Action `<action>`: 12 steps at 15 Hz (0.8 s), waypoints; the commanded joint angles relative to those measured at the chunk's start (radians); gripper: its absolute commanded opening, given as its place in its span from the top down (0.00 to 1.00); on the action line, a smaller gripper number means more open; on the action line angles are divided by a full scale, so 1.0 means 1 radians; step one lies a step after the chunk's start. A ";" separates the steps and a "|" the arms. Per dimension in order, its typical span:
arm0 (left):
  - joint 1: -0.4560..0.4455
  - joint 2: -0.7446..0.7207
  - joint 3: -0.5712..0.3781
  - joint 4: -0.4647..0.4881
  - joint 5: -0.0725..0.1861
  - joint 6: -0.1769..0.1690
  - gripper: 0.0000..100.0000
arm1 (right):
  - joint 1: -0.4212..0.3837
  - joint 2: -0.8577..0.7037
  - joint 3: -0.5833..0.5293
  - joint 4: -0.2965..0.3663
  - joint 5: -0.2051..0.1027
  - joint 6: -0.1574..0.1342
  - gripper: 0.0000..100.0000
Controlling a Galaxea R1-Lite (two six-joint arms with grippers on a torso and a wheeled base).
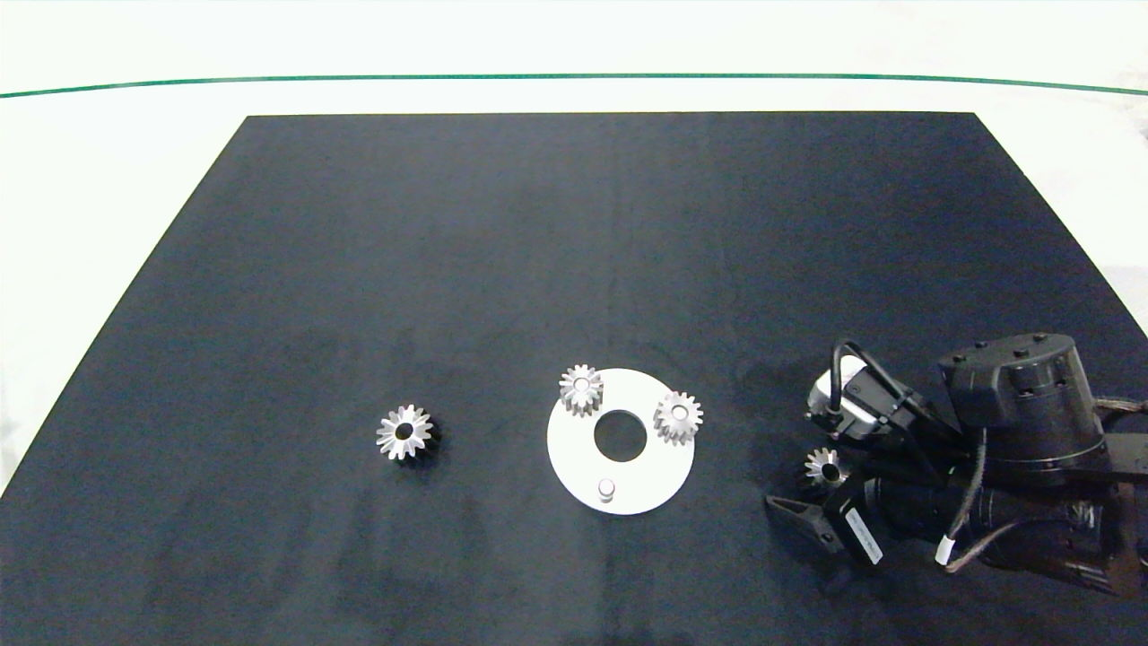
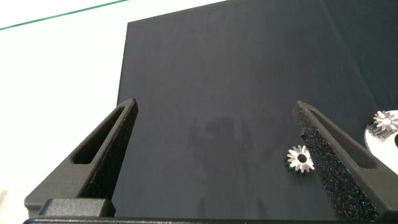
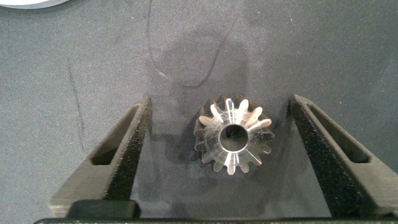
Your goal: Remove an incorrectly installed larger gear and replace it with the correct smaller gear
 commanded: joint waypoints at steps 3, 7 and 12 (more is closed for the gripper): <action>0.000 0.004 0.007 0.000 0.001 -0.003 0.00 | -0.013 -0.010 0.003 0.006 -0.003 -0.001 0.21; 0.000 0.002 0.013 0.000 0.001 -0.003 0.00 | -0.019 -0.025 0.001 0.038 -0.001 -0.001 0.30; 0.000 -0.013 0.036 0.000 0.000 -0.003 0.00 | -0.027 -0.024 0.001 0.047 0.000 0.000 0.41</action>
